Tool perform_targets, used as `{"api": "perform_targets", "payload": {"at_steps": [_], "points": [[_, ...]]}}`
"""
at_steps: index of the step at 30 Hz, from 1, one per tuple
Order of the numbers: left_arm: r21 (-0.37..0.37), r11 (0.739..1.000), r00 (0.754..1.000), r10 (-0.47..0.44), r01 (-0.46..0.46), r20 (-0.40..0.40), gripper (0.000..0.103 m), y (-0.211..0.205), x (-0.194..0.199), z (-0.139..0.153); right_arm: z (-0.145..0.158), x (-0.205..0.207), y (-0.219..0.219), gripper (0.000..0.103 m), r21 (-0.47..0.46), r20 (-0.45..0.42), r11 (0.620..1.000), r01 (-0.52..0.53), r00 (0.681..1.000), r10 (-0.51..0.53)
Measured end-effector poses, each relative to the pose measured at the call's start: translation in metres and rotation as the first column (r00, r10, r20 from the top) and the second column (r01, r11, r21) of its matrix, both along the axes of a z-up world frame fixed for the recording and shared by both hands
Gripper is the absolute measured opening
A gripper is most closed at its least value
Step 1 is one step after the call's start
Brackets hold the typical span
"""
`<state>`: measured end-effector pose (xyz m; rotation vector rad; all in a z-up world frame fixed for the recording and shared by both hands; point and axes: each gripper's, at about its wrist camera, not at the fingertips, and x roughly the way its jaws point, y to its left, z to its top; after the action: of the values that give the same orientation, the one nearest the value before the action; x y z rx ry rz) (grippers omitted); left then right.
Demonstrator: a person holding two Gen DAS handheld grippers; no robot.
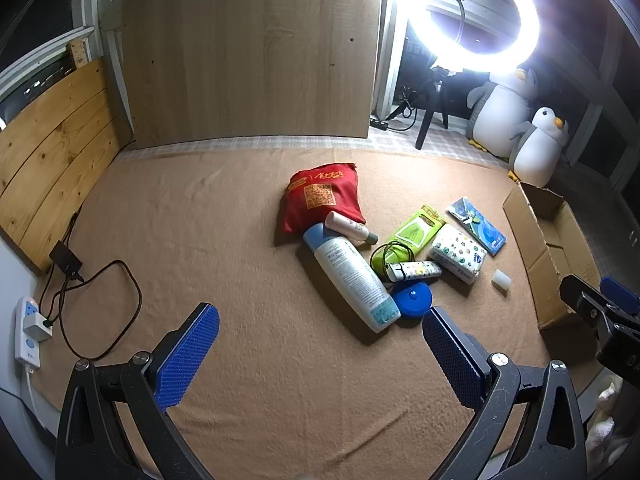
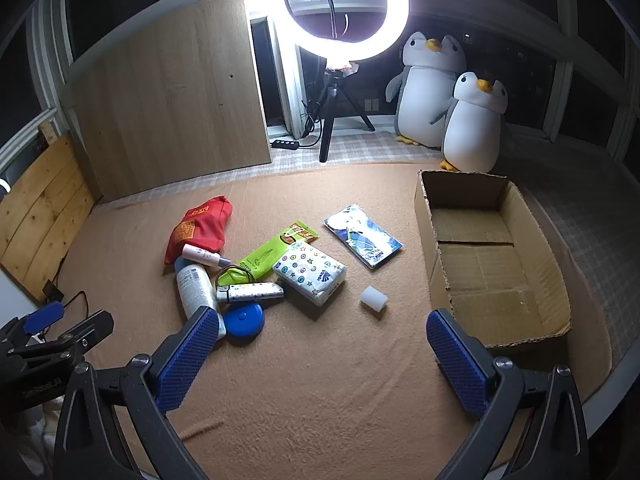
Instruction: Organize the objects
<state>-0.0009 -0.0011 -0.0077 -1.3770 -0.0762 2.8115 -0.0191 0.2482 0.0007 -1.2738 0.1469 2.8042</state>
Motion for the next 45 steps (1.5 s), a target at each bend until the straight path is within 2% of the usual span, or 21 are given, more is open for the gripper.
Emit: {"api": "perform_targets", "payload": {"at_steps": [45], "points": [[-0.008,1.0,1.0,0.022,-0.022,-0.005,0.103,-0.0029,0.0079,0.0033,-0.0014,0.0008,-0.0029,0.103,0.009,0.028,1.0,-0.006,1.0,0.005]]}}
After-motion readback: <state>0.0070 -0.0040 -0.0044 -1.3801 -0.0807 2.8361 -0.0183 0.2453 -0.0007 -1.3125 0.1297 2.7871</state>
